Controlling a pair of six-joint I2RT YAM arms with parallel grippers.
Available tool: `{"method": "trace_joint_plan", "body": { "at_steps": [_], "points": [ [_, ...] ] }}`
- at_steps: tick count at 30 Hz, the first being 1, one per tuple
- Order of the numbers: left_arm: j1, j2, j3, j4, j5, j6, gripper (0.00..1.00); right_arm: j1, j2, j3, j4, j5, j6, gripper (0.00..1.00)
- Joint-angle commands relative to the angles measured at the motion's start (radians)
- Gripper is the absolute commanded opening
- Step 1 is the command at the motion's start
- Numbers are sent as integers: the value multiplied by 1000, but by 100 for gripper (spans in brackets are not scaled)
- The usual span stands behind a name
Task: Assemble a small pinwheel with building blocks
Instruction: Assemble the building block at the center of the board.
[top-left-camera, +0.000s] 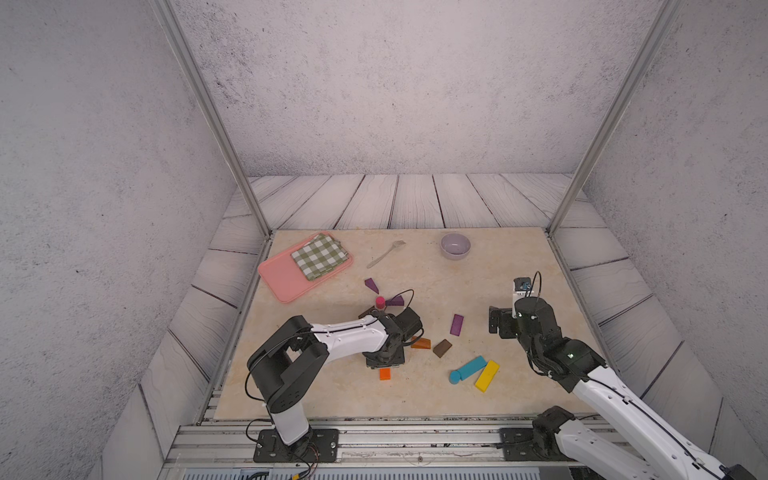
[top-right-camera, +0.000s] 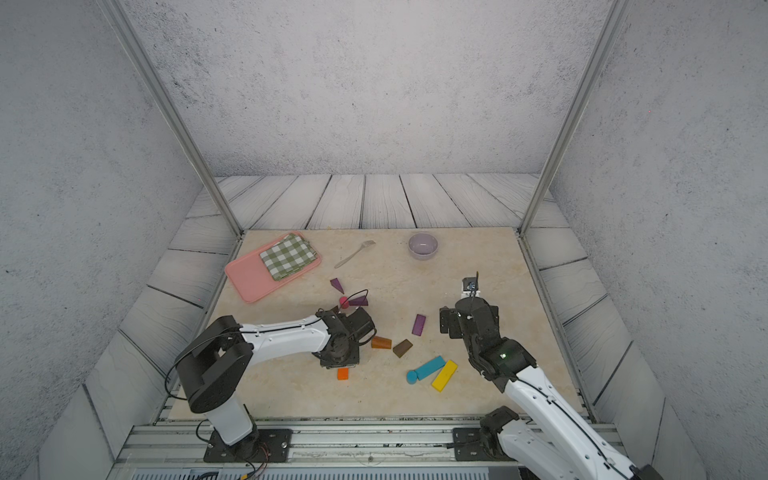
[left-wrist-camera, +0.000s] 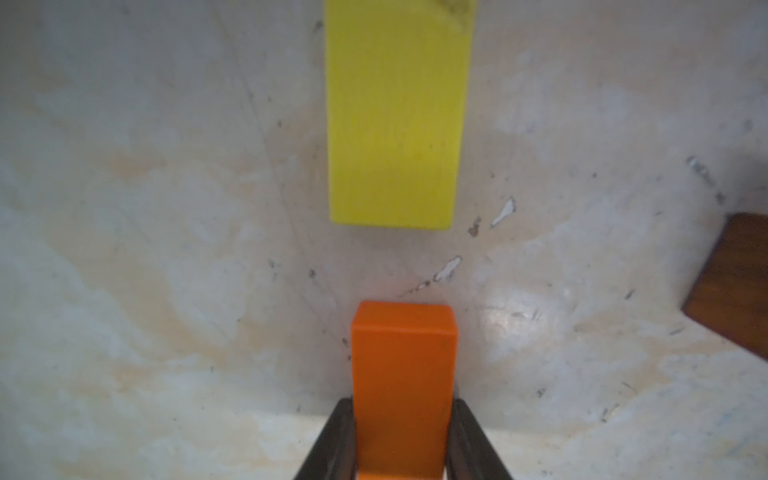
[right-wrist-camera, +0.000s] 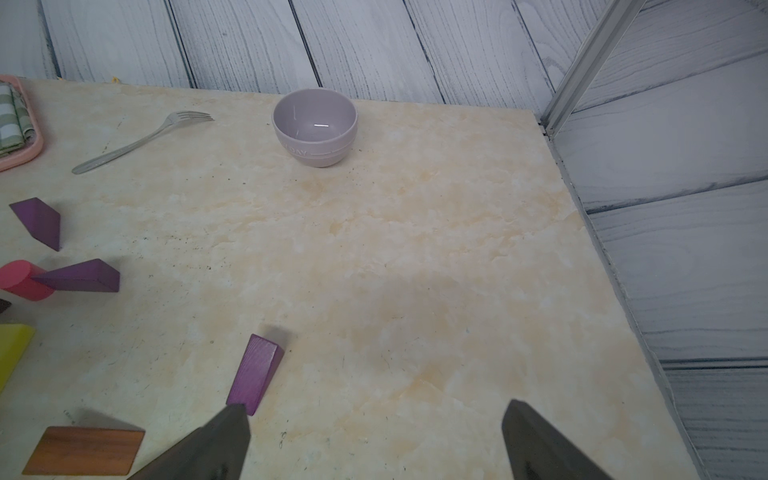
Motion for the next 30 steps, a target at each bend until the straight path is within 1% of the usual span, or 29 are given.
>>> {"method": "trace_joint_plan", "body": {
  "at_steps": [1, 4, 7, 11, 17, 30],
  "points": [
    [22, 45, -3, -15, -27, 2, 10, -3, -27, -10, 4, 8, 2, 99],
    [33, 56, 6, -9, -24, 17, 11, -3, -30, -13, 9, 8, 2, 99],
    [41, 73, 30, -43, -46, 32, 10, -5, -31, -11, 9, 9, 2, 99],
    [56, 71, 27, -36, -50, 44, 12, -4, -35, -13, 10, 8, 1, 99],
    [61, 98, 53, -52, -56, 68, 12, -4, -38, -14, 12, 8, 0, 99],
    [76, 121, 55, -50, -59, 75, 14, -6, -40, -17, 12, 5, -1, 99]
  ]
}}
